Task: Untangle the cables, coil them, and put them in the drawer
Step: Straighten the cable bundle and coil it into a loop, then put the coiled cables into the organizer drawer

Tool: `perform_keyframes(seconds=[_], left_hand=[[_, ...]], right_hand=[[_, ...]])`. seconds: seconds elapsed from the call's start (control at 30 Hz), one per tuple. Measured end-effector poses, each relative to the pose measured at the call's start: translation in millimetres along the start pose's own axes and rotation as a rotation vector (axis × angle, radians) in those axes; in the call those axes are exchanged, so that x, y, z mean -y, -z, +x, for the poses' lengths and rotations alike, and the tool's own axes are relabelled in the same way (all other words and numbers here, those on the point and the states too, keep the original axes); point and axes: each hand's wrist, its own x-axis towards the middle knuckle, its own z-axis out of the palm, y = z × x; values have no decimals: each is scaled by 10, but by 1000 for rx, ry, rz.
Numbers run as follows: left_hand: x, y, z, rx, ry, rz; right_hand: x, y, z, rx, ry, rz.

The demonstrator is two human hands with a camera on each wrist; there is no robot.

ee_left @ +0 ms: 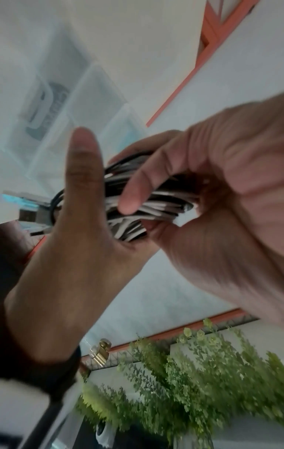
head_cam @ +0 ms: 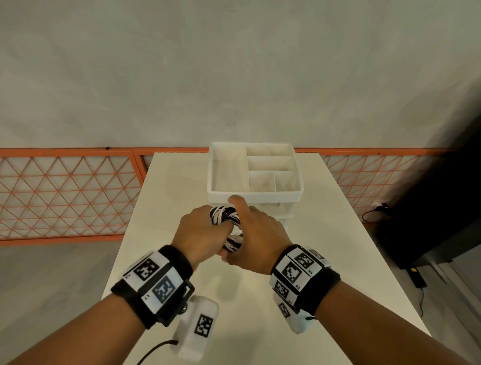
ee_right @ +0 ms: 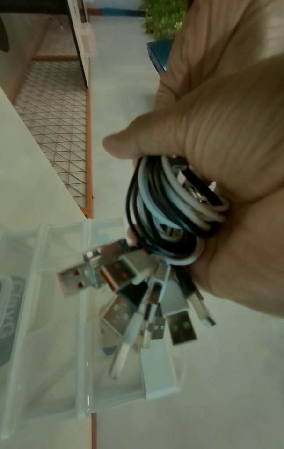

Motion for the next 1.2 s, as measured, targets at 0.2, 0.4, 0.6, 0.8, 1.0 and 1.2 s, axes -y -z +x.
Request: perform_keyframes(seconds=[0.2, 0.4, 0.6, 0.8, 1.0, 1.2], left_hand=[[64, -71, 42, -16, 57, -17], [173, -144, 97, 107, 252, -319], [616, -240, 297, 381, 363, -532], [677, -790, 701, 124, 603, -876], [621, -1084, 1029, 141, 703, -1056], [922, -1172, 804, 140, 694, -1042]], right_hand=[[1, -67, -46, -58, -50, -120], [-113, -144, -45, 8, -35, -165], [-577, -213, -91, 146, -289, 15], [-935, -263, -133, 154, -434, 97], [-1086, -295, -195, 131, -437, 154], [-1146, -272, -287, 131, -416, 196]])
